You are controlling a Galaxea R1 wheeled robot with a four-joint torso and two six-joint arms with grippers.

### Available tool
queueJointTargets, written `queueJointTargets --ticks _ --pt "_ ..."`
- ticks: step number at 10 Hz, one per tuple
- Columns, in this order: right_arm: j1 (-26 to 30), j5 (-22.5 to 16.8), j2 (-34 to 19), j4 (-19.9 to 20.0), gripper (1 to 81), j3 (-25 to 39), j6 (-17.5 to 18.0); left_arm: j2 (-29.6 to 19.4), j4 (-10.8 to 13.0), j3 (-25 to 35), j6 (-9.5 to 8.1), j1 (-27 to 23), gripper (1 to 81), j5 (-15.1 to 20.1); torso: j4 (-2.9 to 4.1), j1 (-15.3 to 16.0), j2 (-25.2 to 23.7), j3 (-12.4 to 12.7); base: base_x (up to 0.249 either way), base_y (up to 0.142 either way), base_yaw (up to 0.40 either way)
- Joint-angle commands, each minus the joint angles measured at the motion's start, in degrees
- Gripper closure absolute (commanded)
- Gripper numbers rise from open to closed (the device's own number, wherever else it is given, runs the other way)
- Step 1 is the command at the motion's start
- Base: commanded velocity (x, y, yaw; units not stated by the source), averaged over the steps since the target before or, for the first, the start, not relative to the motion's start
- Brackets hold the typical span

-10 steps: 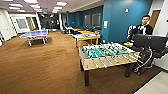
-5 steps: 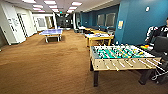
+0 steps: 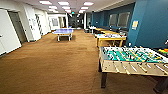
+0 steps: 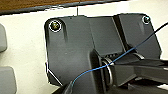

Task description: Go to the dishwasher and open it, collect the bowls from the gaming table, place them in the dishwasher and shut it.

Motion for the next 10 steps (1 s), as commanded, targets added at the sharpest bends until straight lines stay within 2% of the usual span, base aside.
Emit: queueJointTargets --ticks 1,5,10 --pt "2.3 -3.6 0.1 -0.7 1.0 0.2 -0.2 -0.4 0.1 0.0 0.09 -2.3 1.0 3.0 0.0 0.0 0.0 0.0 0.0 0.0 0.252" --pt "2.3 -3.6 0.1 -0.8 1.0 0.1 -0.3 -0.5 0.1 0.0 0.09 -2.2 1.0 3.2 0.0 0.0 0.0 0.0 0.0 0.0 0.178" --pt "2.4 -3.6 0.0 -0.8 1.0 0.0 -0.3 -0.5 0.1 0.0 -0.09 -2.3 1.0 3.3 0.0 0.0 0.0 0.0 0.0 0.0 0.061"
